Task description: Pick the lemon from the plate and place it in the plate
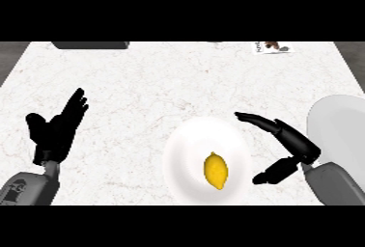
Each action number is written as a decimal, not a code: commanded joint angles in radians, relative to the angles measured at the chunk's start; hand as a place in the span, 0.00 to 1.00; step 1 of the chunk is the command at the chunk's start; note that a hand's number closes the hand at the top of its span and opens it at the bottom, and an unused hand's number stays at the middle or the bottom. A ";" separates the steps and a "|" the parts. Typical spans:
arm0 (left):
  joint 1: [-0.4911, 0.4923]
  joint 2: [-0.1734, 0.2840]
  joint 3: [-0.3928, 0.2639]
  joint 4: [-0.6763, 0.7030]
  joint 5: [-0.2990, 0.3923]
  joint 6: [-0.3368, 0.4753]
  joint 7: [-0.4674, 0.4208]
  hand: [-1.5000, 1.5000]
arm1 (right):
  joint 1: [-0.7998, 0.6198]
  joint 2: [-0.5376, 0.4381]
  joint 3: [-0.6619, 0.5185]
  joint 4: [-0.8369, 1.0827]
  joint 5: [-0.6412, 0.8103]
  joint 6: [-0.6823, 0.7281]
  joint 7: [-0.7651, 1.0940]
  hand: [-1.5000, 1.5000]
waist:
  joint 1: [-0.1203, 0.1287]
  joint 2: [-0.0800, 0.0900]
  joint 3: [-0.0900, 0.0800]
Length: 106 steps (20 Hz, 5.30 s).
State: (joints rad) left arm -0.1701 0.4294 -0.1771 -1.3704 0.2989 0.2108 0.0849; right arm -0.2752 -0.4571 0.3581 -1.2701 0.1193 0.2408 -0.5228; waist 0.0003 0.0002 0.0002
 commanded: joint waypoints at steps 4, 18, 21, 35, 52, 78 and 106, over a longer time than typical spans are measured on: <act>-0.040 -0.050 0.026 0.058 -0.046 -0.023 0.000 0.50 | -0.030 -0.004 0.010 -0.060 0.119 0.055 0.116 0.00 | -0.001 0.000 0.000; -0.008 -0.070 0.057 -0.020 -0.091 -0.044 0.034 0.50 | -0.021 0.018 0.129 -0.249 0.376 0.145 0.433 0.00 | 0.001 -0.001 0.000; 0.037 -0.063 0.065 -0.061 -0.081 -0.057 0.052 0.50 | -0.102 0.027 0.130 -0.215 0.398 0.226 0.493 0.00 | 0.007 -0.001 0.000; 0.042 -0.122 0.138 -0.055 -0.161 -0.112 0.048 0.50 | -0.094 0.205 0.117 -0.186 0.607 0.333 0.582 0.00 | 0.003 -0.001 0.000; 0.047 -0.188 0.172 -0.047 -0.234 -0.126 0.039 0.50 | -0.038 0.286 0.238 -0.051 0.825 0.259 0.364 1.00 | 0.003 -0.001 0.000; 0.022 -0.148 0.241 -0.060 -0.203 -0.177 0.107 0.50 | 0.224 0.357 -0.167 -0.669 1.103 -0.329 0.859 1.00 | -0.024 -0.010 0.000; 0.025 -0.198 0.235 -0.069 -0.238 -0.211 0.097 0.50 | 0.166 -0.032 -0.844 -0.024 0.556 -0.268 0.465 1.00 | 0.010 0.001 0.001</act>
State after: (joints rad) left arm -0.1674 0.2277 0.0602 -1.4038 0.0528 0.0178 0.1639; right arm -0.0671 -0.4319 -0.4653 -1.4643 0.7123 -0.0724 0.0099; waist 0.0037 0.0020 0.0006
